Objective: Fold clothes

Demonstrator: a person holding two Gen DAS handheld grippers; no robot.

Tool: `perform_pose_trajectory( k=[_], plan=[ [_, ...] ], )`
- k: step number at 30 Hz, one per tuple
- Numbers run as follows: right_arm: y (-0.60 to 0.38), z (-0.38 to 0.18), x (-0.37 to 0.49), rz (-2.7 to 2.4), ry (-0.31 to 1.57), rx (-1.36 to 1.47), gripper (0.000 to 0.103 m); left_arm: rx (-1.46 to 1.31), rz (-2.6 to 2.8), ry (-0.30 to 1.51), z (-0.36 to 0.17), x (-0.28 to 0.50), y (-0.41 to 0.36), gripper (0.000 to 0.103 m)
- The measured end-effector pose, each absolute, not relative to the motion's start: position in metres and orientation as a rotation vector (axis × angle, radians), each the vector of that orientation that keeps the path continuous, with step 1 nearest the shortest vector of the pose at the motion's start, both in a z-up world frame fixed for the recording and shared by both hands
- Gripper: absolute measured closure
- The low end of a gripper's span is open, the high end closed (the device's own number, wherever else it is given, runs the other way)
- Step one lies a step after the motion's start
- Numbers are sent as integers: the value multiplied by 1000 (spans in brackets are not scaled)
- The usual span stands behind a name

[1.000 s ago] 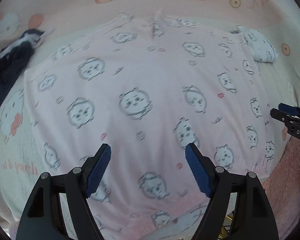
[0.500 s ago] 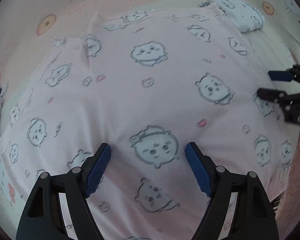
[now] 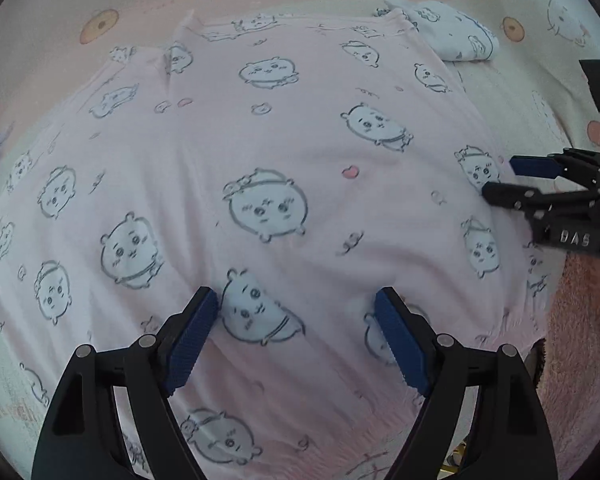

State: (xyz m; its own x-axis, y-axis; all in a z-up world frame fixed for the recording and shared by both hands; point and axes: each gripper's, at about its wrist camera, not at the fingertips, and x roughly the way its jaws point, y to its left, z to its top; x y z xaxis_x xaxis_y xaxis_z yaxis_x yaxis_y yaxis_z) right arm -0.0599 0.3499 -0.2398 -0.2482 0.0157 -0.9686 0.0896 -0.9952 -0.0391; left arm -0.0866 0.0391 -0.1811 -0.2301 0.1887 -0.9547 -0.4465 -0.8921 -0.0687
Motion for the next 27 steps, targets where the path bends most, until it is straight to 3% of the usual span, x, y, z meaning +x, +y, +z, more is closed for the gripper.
perform_pose_trajectory(
  k=[2, 6, 9, 16, 20, 27],
  plan=[
    [369, -233, -52, -2474, 76, 1904, 44, -1685, 2176, 342, -181, -79, 31, 20],
    [361, -216, -39, -2468, 32, 1858, 44, -1615, 2180, 192, -162, -74, 42, 20],
    [343, -227, -32, -2402, 114, 1912, 44, -1622, 2152, 119, -166, -80, 69, 20],
    [357, -227, -10, -2340, 201, 2045, 43, -1704, 2147, 395, -197, -65, 121, 20],
    [353, -202, -6, -2427, 70, 1875, 43, -1700, 2174, 143, -189, -67, 113, 20],
    [322, -226, 13, -2302, 299, 1937, 43, -1717, 2169, 382, -202, -55, 123, 20]
  ],
)
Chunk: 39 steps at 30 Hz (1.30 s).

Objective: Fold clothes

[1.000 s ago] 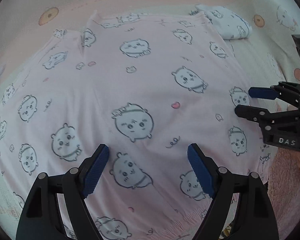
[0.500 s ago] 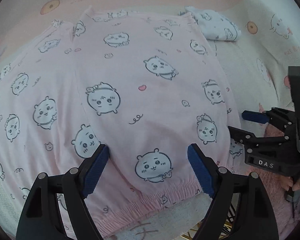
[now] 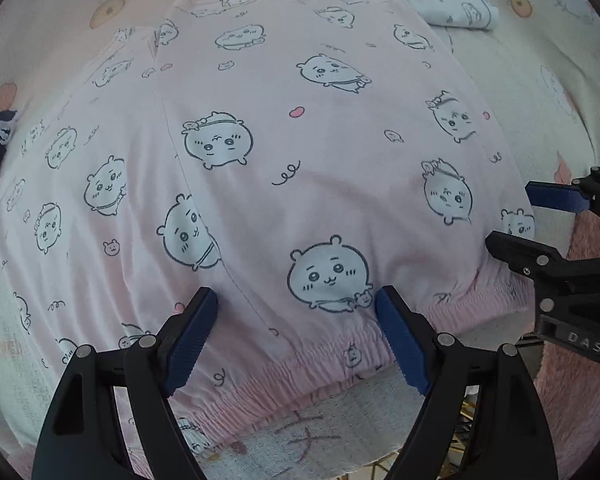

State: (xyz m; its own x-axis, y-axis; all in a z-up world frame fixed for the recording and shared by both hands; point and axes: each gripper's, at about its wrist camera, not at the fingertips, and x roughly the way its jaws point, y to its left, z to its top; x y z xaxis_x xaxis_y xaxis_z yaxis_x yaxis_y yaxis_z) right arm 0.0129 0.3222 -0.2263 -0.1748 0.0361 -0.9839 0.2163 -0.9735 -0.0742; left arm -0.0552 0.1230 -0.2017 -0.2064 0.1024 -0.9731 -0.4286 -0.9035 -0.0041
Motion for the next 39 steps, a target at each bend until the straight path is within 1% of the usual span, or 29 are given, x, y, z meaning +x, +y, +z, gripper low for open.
perform_pose_trajectory(
  k=[1, 2, 4, 7, 8, 9, 10, 12, 14, 16, 17, 20, 22, 24, 27, 28, 30, 34, 35, 36, 37, 39],
  plan=[
    [330, -225, 16, -2308, 252, 1943, 40, -1722, 2159, 368, -200, -52, 119, 20],
    [339, -224, 18, -2300, 207, 1977, 39, -1737, 2139, 334, -199, -48, 114, 20],
    [354, -218, 22, -2320, 150, 1998, 40, -1748, 2131, 183, -187, -40, 95, 20],
    [364, -206, 27, -2364, 81, 1957, 42, -1673, 2236, -137, -164, -32, 57, 20],
    [364, -201, 27, -2377, 58, 1928, 42, -1677, 2263, -162, -163, -35, 50, 20],
    [364, -197, 27, -2388, 35, 1899, 42, -1686, 2293, -171, -164, -38, 44, 20],
    [361, -196, 29, -2383, 52, 1890, 42, -1726, 2325, -123, -170, -44, 46, 20],
    [349, -204, 32, -2336, 163, 1912, 42, -1874, 2334, -53, -189, -45, 38, 20],
    [348, -209, 38, -2329, 226, 1939, 42, -2030, 2329, 14, -209, -45, 28, 20],
    [344, -216, 47, -2341, 257, 1970, 43, -2106, 2292, -40, -214, -38, 19, 17],
    [338, -219, 53, -2359, 239, 1979, 43, -2126, 2273, -57, -213, -33, 16, 17],
    [341, -217, 61, -2406, 129, 1968, 43, -2125, 2303, -43, -202, -23, 9, 17],
    [342, -210, 62, -2431, 69, 1915, 44, -2080, 2334, -107, -197, -23, 4, 17],
    [336, -208, 63, -2438, 99, 1878, 44, -2114, 2329, -168, -201, -26, -4, 17],
    [327, -219, 72, -2385, 197, 1906, 45, -2206, 2235, -193, -219, -22, -7, 16],
    [329, -222, 76, -2380, 226, 1927, 47, -2208, 2205, -190, -223, -19, -6, 15],
    [335, -225, 83, -2375, 256, 1967, 47, -2206, 2195, -155, -221, -12, -3, 15],
    [351, -206, 87, -2420, 92, 1893, 48, -2068, 2293, -200, -203, -10, -5, 15],
    [350, -203, 87, -2412, 66, 1867, 49, -2031, 2331, -213, -198, -13, -7, 15],
    [347, -202, 88, -2408, 82, 1859, 49, -2000, 2365, -226, -194, -18, -9, 15],
    [344, -202, 89, -2400, 106, 1857, 49, -1972, 2384, -262, -190, -24, -13, 15],
    [339, -201, 92, -2373, 138, 1855, 49, -1888, 2362, -446, -185, -38, -28, 15]
  ],
)
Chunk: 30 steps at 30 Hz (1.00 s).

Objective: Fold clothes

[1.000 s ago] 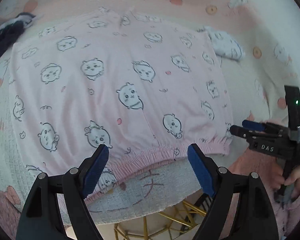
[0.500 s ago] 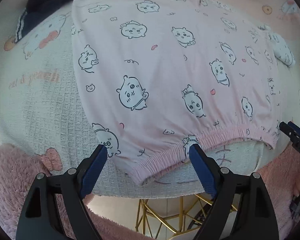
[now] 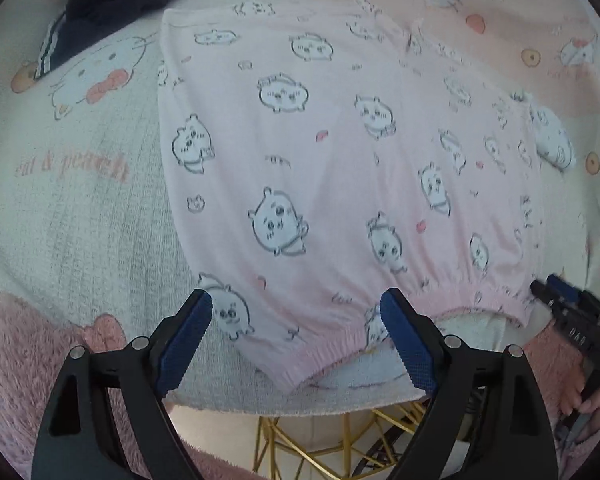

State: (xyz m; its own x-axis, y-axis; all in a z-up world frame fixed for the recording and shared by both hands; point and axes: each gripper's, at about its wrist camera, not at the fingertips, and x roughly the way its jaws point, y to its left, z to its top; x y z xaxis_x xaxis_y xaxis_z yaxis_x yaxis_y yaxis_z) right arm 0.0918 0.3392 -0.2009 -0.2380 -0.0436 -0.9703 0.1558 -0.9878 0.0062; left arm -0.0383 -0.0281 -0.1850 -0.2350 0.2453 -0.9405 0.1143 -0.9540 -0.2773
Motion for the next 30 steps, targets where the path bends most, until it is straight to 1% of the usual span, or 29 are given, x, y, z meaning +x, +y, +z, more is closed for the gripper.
perform_pose_trajectory(
  k=[1, 2, 4, 7, 8, 11, 14, 15, 16, 17, 18, 20, 22, 24, 30],
  plan=[
    [337, -200, 93, -2359, 154, 1853, 49, -1867, 2351, -513, -183, -45, -37, 15],
    [334, -200, 94, -2345, 170, 1851, 49, -1858, 2359, -527, -180, -52, -44, 15],
    [329, -198, 96, -2317, 200, 1847, 49, -1850, 2412, -447, -174, -68, -56, 15],
    [262, -174, 69, -2287, 194, 1800, 48, -1861, 2459, -460, -165, -87, -96, 15],
    [254, -168, 65, -2281, 202, 1774, 48, -1865, 2473, -467, -162, -94, -110, 15],
    [214, -157, 52, -2271, 299, 1686, 48, -1884, 2550, -498, -155, -109, -139, 15],
    [157, -156, 35, -2270, 408, 1608, 48, -1833, 2608, -557, -155, -118, -163, 15],
    [153, -154, 11, -2280, 410, 1593, 48, -1776, 2629, -574, -155, -120, -171, 18],
    [147, -149, -18, -2294, 400, 1585, 49, -1711, 2649, -589, -154, -123, -179, 27],
    [135, -151, -46, -2314, 391, 1576, 49, -1662, 2669, -590, -155, -126, -187, 51],
    [119, -160, -75, -2338, 380, 1567, 49, -1667, 2697, -570, -158, -131, -195, 59],
    [95, -185, -126, -2347, 385, 1556, 48, -1710, 2745, -557, -166, -143, -218, 62],
    [74, -213, -176, -2342, 398, 1548, 48, -1772, 2730, -626, -184, -162, -230, 62],
    [46, -233, -207, -2313, 434, 1549, 49, -1810, 2728, -612, -196, -179, -239, 62],
    [-32, -278, -260, -2233, 580, 1543, 49, -1810, 2729, -361, -212, -219, -230, 62]
  ],
)
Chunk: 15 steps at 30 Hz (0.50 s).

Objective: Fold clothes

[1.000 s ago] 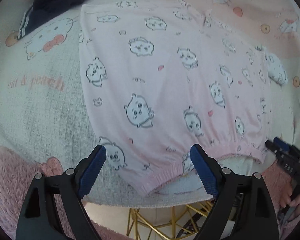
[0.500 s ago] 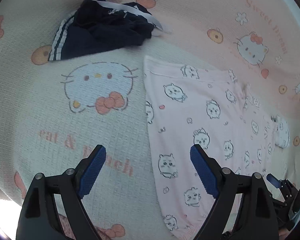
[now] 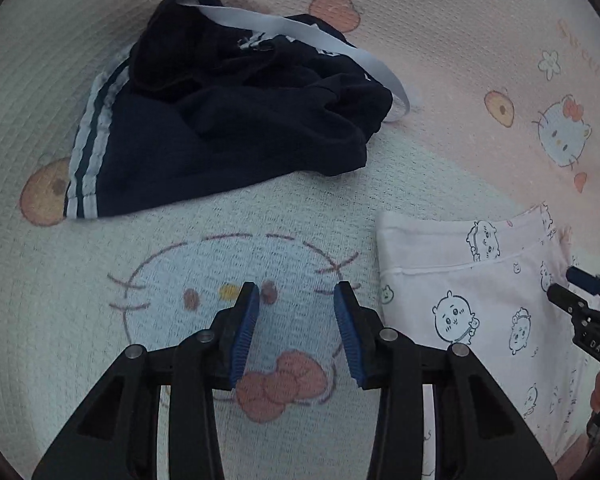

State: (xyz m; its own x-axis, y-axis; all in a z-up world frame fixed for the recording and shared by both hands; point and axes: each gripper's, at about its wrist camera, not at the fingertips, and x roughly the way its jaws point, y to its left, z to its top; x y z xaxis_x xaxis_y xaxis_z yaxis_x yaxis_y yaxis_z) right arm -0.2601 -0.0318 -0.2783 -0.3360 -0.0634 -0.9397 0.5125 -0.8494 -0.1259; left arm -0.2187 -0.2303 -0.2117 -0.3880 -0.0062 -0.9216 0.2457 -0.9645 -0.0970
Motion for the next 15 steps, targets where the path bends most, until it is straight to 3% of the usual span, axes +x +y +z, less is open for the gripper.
perform_pose_trajectory(
  k=[5, 9, 13, 15],
  plan=[
    [-44, -289, -276, -2249, 624, 1503, 50, 1646, -2544, 267, -211, -228, -228, 62],
    [-17, -290, -288, -2308, 660, 1526, 50, 1621, -2584, 346, -211, -224, -230, 62],
    [14, -287, -299, -2307, 523, 1587, 47, 1629, -2624, 388, -213, -226, -226, 61],
    [23, -280, -301, -2329, 461, 1579, 53, 1635, -2642, 373, -212, -229, -222, 61]
  ],
)
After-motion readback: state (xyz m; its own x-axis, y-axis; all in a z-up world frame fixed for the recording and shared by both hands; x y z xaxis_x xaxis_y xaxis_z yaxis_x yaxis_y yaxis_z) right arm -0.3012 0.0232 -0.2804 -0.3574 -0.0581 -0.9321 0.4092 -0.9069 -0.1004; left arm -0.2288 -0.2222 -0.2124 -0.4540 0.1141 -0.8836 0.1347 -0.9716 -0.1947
